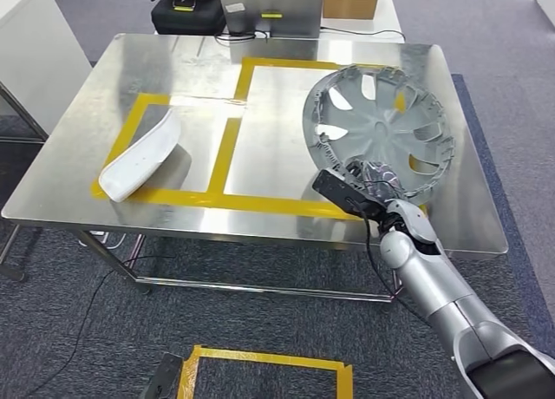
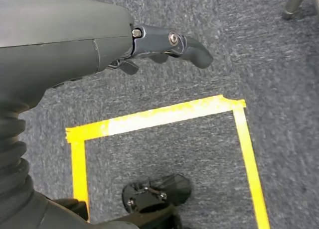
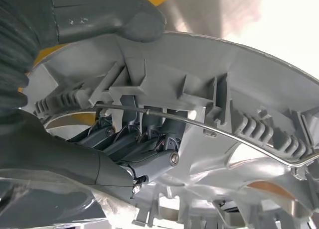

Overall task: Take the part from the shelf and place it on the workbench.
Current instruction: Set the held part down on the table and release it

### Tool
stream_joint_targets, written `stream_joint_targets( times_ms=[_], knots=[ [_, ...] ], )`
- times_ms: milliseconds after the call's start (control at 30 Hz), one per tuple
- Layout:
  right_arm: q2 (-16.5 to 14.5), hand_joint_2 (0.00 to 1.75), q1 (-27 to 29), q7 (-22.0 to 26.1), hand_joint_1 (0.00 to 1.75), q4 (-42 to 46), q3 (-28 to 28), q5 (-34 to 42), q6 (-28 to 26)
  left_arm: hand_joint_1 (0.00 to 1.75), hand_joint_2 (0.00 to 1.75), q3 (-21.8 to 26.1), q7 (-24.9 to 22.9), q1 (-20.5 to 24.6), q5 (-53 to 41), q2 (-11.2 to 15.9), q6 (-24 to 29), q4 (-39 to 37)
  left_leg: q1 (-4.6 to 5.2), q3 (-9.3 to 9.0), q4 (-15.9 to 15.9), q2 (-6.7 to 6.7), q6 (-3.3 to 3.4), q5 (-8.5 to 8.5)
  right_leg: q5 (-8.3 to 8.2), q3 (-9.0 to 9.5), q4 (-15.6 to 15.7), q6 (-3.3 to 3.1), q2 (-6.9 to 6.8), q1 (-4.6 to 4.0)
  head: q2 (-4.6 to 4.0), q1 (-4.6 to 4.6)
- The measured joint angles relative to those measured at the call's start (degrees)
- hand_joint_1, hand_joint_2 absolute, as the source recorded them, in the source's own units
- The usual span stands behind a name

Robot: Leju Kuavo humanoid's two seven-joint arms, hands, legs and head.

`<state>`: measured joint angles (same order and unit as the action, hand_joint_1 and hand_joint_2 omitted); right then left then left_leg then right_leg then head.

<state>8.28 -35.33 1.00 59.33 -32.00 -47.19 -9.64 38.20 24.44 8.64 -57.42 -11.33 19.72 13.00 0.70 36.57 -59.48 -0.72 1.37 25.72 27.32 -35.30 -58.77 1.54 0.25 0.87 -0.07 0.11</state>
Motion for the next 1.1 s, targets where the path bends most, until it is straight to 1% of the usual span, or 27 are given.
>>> stream_joint_targets(
  times_ms=[67,100,133,200,233,267,300,333,367,400,433,467,567,600,633,667,700,767,800,833,867,900,933,967,1000,1033,1100],
  knots=[
    [-0.07,1.75,-0.08,-0.13,1.75,-0.25,0.07,-0.07,-0.04,0.00,1.75,-0.01,-0.11,-0.05,-0.01,0.01,0.00,0.00,-0.17,-0.33,0.63,0.01,0.39,-0.12,0.32,-0.28,-0.17,0.58,-0.05,0.11,0.00,0.05],
    [-0.15,1.75,-0.21,-0.29,1.75,-0.51,0.16,-0.20,-0.08,0.00,1.75,-0.02,-0.20,0.00,-0.05,-0.01,-0.05,0.00,-0.28,-0.52,0.92,0.02,0.66,-0.26,1.13,-0.88,-1.34,0.81,-0.07,0.14,0.00,0.09],
    [-0.27,1.75,-0.38,-0.44,1.75,-0.93,0.25,-0.45,-0.19,0.00,1.75,-0.05,-0.25,0.09,-0.10,-0.05,-0.16,0.00,-0.39,-0.70,1.16,0.04,0.89,-0.39,2.39,-2.00,-3.61,0.99,-0.07,0.15,0.00,0.14],
    [-0.69,1.75,-0.74,-0.57,1.75,-2.42,0.37,-1.35,-0.74,0.00,1.75,-0.19,-0.31,0.24,-0.18,-0.17,-0.60,0.00,-0.34,-0.74,1.17,0.04,1.11,-0.40,5.57,-5.59,-11.03,1.29,-0.08,0.18,0.00,0.18],
    [-0.98,1.75,-0.83,-0.56,1.75,-3.38,0.37,-1.92,-1.11,0.00,1.75,-0.33,-0.32,0.25,-0.19,-0.20,-0.88,0.00,-0.32,-0.75,1.14,0.03,1.16,-0.36,6.44,-7.25,-14.24,1.44,-0.09,0.20,0.00,0.16],
    [-1.33,1.75,-0.86,-0.61,1.75,-4.37,0.37,-2.47,-1.44,0.00,1.75,-0.53,-0.34,0.23,-0.21,-0.22,-1.14,0.00,-0.32,-0.78,1.10,0.01,1.20,-0.33,6.44,-8.24,-15.88,1.55,-0.10,0.22,0.00,0.17],
    [-1.80,1.75,-0.87,-0.77,1.75,-5.36,0.37,-3.00,-1.66,0.00,1.75,-0.74,-0.37,0.23,-0.25,-0.22,-1.44,0.00,-0.33,-0.81,1.05,-0.02,1.21,-0.28,5.36,-8.16,-15.25,1.60,-0.12,0.24,0.00,0.19],
    [-2.34,1.75,-0.90,-1.00,1.75,-6.31,0.37,-3.45,-1.75,0.00,1.75,-0.93,-0.40,0.24,-0.34,-0.22,-1.73,0.00,-0.37,-0.86,0.97,-0.05,1.15,-0.20,3.39,-6.91,-12.25,1.61,-0.18,0.27,0.00,0.19],
    [-2.92,1.75,-0.97,-1.25,1.75,-7.27,0.37,-3.81,-1.79,0.00,1.75,-1.07,-0.44,0.29,-0.45,-0.23,-2.02,0.00,-0.39,-0.89,0.85,-0.06,0.98,-0.07,1.51,-5.08,-8.12,1.59,-0.26,0.30,0.00,0.19],
    [-3.57,1.75,-1.13,-1.41,1.75,-8.31,0.34,-4.09,-1.82,0.00,1.75,-1.19,-0.46,0.37,-0.56,-0.22,-2.30,0.00,-0.29,-0.79,0.62,-0.05,0.74,0.09,0.19,-3.16,-4.28,1.51,-0.31,0.26,0.00,0.23],
    [-4.27,1.75,-1.30,-1.37,1.75,-9.38,0.31,-4.29,-1.91,0.00,1.75,-1.31,-0.49,0.44,-0.66,-0.20,-2.53,0.00,-0.19,-0.67,0.43,-0.02,0.48,0.20,-0.57,-1.74,-1.58,1.31,-0.30,0.21,0.00,0.20],
    [-4.93,1.75,-1.41,-1.13,1.75,-10.36,0.27,-4.42,-2.01,0.00,1.75,-1.42,-0.50,0.49,-0.72,-0.17,-2.71,0.00,-0.09,-0.55,0.28,0.02,0.26,0.25,-0.59,-1.05,-0.41,1.05,-0.25,0.11,0.00,0.15],
    [-6.42,1.75,-1.44,0.28,1.75,-12.47,0.17,-4.63,-2.04,0.00,1.75,-1.69,-0.51,0.50,-0.68,-0.15,-3.02,0.00,-0.20,-0.48,0.04,0.07,-0.27,0.44,-0.61,-0.73,-0.22,-0.01,-0.16,-0.03,0.00,0.06],
    [-6.77,1.75,-1.47,0.75,1.75,-12.84,0.14,-4.63,-1.95,0.00,1.75,-1.81,-0.48,0.48,-0.63,-0.14,-3.02,0.00,-0.28,-0.37,-0.33,0.09,-0.50,0.84,-0.65,-0.62,-0.15,-0.35,-0.19,0.01,0.00,0.05],
    [-7.11,1.75,-1.54,1.20,1.75,-13.07,0.13,-4.61,-1.81,0.00,1.75,-1.94,-0.43,0.46,-0.59,-0.13,-3.02,0.00,-0.34,-0.03,-1.30,0.11,-0.76,1.61,-0.68,-0.50,-0.06,-0.67,-0.22,0.09,0.00,0.00],
    [-7.44,1.75,-1.58,1.65,1.75,-13.23,0.13,-4.56,-1.63,0.00,1.75,-2.07,-0.36,0.45,-0.52,-0.13,-3.03,0.00,-0.41,0.62,-2.95,0.13,-0.97,2.66,-0.66,-0.43,-0.04,-0.90,-0.22,0.10,0.00,-0.06],
    [-7.77,1.75,-1.59,2.15,1.75,-13.40,0.09,-4.49,-1.38,0.00,1.75,-2.20,-0.26,0.44,-0.43,-0.13,-3.05,0.00,-0.47,1.87,-5.95,0.13,-1.17,4.23,-0.62,-0.37,-0.04,-1.09,-0.21,0.08,0.00,-0.11],
    [-8.37,1.75,-1.46,3.09,1.75,-13.71,-0.16,-4.28,-0.72,0.00,1.75,-2.37,-0.03,0.37,-0.23,-0.13,-3.09,0.00,-0.60,4.99,-13.02,0.13,-1.45,7.24,-0.57,-0.32,-0.04,-1.29,-0.18,0.04,0.00,-0.12],
    [-8.61,1.75,-1.36,3.51,1.75,-13.87,-0.37,-4.08,-0.22,0.00,1.75,-2.42,0.11,0.32,-0.12,-0.13,-3.10,0.00,-0.66,6.10,-15.48,0.13,-1.51,7.91,-0.56,-0.29,-0.04,-1.31,-0.15,0.02,0.00,-0.12],
    [-8.78,1.75,-1.31,3.81,1.75,-14.01,-0.56,-3.84,0.31,0.00,1.75,-2.44,0.23,0.27,0.02,-0.12,-3.10,0.00,-0.70,6.16,-15.67,0.13,-1.49,7.40,-0.55,-0.23,-0.04,-1.32,-0.12,0.01,0.00,-0.12],
    [-8.92,1.75,-1.30,4.06,1.75,-14.15,-0.74,-3.55,0.92,0.00,1.75,-2.45,0.33,0.25,0.15,-0.11,-3.09,0.00,-0.74,5.12,-13.64,0.13,-1.42,5.90,-0.54,-0.14,-0.04,-1.30,-0.09,0.01,0.00,-0.12],
    [-9.02,1.75,-1.34,4.24,1.75,-14.28,-0.92,-3.26,1.49,0.00,1.75,-2.46,0.38,0.26,0.29,-0.10,-3.09,0.00,-0.81,3.16,-9.78,0.14,-1.31,3.80,-0.51,-0.01,-0.04,-1.25,-0.07,0.01,0.00,-0.12],
    [-9.11,1.75,-1.42,4.36,1.75,-14.40,-1.07,-2.98,1.95,0.00,1.75,-2.47,0.39,0.30,0.39,-0.08,-3.08,0.00,-0.79,1.08,-5.78,0.13,-1.23,2.31,-0.48,0.07,-0.06,-1.11,-0.03,-0.09,0.00,-0.12],
    [-9.19,1.75,-1.51,4.47,1.75,-14.52,-1.21,-2.73,2.33,0.00,1.75,-2.48,0.40,0.36,0.45,-0.08,-3.08,0.00,-0.77,-0.56,-2.51,0.12,-1.14,1.34,-0.47,0.08,-0.08,-0.89,0.05,-0.18,0.00,-0.08],
    [-9.25,1.31,-1.55,4.57,1.31,-14.66,-1.37,-2.51,2.63,0.00,1.75,-2.48,0.40,0.39,0.49,-0.09,-3.08,0.00,-0.71,-1.48,-0.63,0.10,-1.05,1.09,-0.49,0.07,-0.04,-0.59,0.13,-0.26,0.00,-0.07],
    [-9.32,0.87,-1.56,4.67,0.87,-14.79,-1.52,-2.39,2.80,0.00,1.75,-2.49,0.41,0.38,0.54,-0.08,-3.08,0.00,-0.60,-1.70,-0.09,0.09,-0.92,1.35,-0.58,0.05,0.06,-0.25,0.20,-0.31,0.00,-0.04],
    [-9.42,0.00,-1.55,4.82,0.00,-15.06,-1.81,-2.17,2.95,0.00,1.75,-2.49,0.42,0.34,0.67,-0.08,-3.10,0.00,-0.65,-1.78,0.33,0.12,-0.33,1.06,-0.58,-0.06,0.18,0.40,0.26,-0.21,0.00,-0.05]
  ],
)
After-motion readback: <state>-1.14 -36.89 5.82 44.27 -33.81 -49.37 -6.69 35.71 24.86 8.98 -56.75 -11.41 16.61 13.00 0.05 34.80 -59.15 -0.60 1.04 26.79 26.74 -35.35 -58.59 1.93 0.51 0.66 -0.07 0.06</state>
